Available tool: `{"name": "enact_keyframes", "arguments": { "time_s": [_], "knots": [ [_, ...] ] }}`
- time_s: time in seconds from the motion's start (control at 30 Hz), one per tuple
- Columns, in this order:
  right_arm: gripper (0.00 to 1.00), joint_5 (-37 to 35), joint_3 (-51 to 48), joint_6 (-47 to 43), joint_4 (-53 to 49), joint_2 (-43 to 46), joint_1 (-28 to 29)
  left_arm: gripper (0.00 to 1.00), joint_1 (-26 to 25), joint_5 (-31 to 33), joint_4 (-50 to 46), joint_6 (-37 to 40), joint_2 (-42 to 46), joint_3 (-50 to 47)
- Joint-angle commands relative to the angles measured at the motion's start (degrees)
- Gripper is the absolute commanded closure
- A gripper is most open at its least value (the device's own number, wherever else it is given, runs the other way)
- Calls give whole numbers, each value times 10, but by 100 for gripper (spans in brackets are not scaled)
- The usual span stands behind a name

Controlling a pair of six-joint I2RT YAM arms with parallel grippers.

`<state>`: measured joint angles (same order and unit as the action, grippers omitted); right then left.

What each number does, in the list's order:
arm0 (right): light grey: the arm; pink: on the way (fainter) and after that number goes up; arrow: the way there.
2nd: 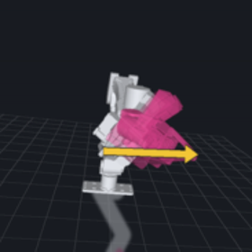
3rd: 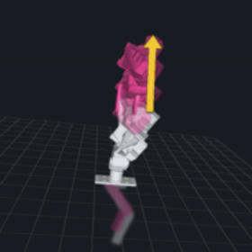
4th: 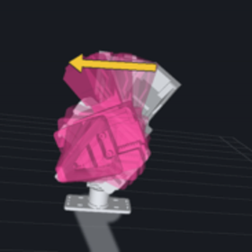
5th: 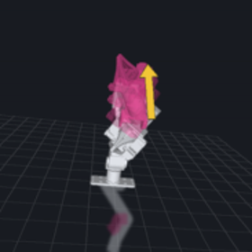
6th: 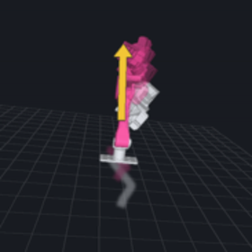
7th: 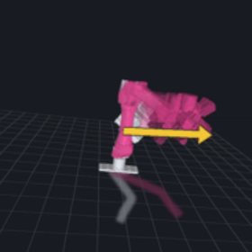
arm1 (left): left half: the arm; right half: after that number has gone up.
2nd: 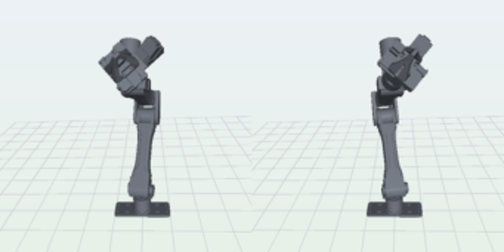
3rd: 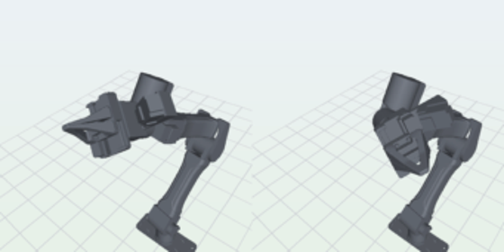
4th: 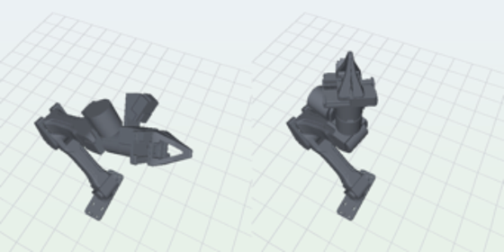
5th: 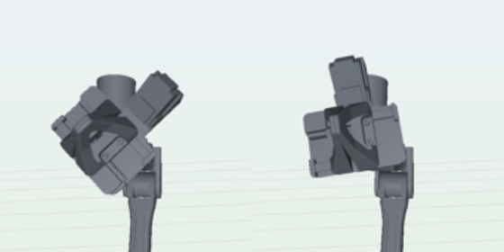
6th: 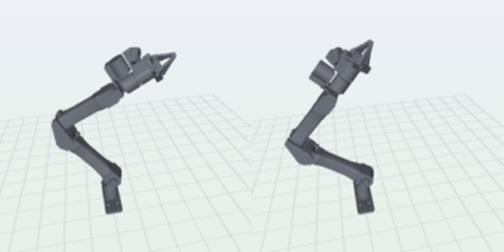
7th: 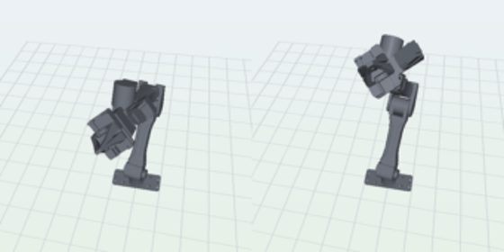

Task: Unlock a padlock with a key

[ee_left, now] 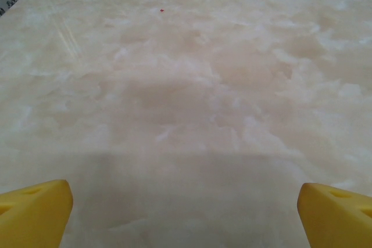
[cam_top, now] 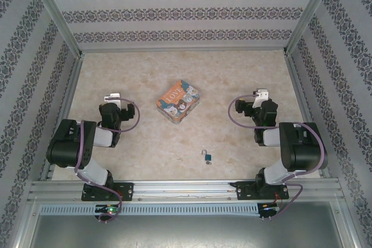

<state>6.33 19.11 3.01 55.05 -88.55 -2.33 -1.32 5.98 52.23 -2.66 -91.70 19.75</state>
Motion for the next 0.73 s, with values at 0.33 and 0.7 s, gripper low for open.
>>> {"name": "enact_keyframes", "arguments": {
  "time_s": [0.33, 0.7],
  "knots": [
    [1, -29, 24, -8, -4, 7, 16, 1, 9, -5, 43, 13, 3, 14],
    [2, -42, 24, -12, -6, 7, 22, 1, 9, -7, 46, 13, 2, 14]
  ]
}}
